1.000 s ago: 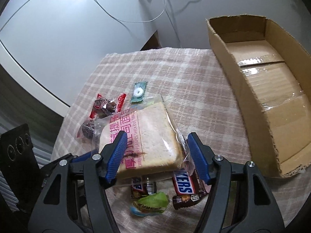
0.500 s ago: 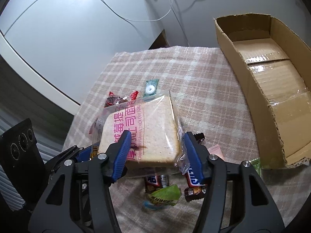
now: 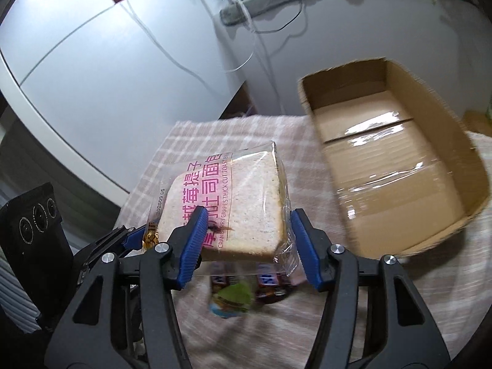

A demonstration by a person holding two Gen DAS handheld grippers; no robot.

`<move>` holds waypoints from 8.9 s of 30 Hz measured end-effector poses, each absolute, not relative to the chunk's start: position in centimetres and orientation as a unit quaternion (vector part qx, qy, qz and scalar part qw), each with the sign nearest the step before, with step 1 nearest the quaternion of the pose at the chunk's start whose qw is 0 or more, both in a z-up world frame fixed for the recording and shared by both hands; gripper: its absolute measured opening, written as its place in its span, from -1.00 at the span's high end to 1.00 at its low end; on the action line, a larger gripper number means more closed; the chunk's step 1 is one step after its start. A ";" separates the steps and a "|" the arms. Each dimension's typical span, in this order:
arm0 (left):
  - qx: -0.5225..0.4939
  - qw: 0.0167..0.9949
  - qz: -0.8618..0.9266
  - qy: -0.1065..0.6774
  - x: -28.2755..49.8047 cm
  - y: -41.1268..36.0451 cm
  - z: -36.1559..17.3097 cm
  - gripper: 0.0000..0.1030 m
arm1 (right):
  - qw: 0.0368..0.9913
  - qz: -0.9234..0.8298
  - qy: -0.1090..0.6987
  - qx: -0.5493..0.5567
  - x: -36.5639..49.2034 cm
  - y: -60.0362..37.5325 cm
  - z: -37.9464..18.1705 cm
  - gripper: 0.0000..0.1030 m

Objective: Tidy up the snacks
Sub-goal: 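Carry the bread loaf with the right tool into the cardboard box and release, then grasp the Snickers bar with the right tool while the left tool approaches the green candy, then grasp the green-wrapped candy with the left tool while the right tool holds the Snickers, then carry both snacks over the box and open both tools to drop them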

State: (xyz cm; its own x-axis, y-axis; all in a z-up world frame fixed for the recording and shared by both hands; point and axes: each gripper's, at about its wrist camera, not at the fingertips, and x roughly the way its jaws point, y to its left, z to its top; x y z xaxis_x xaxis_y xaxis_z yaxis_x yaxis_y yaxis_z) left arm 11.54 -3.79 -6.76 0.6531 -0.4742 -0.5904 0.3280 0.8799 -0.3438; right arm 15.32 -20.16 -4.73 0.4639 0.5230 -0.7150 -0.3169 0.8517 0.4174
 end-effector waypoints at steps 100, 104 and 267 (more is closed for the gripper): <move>-0.087 0.865 -0.202 0.452 6.6 -3.9 -13.1 0.16 | 0.819 0.266 0.507 0.016 11.6 -18.3 -10.8 0.44; -0.087 0.865 -0.199 0.451 6.6 -4.1 -13.3 0.37 | 0.818 0.262 0.512 0.003 12.5 -17.5 -11.2 0.45; -0.056 0.895 -0.258 0.358 20.7 -11.2 -5.9 0.13 | 0.882 0.117 0.451 0.066 24.0 -31.2 -6.2 -0.13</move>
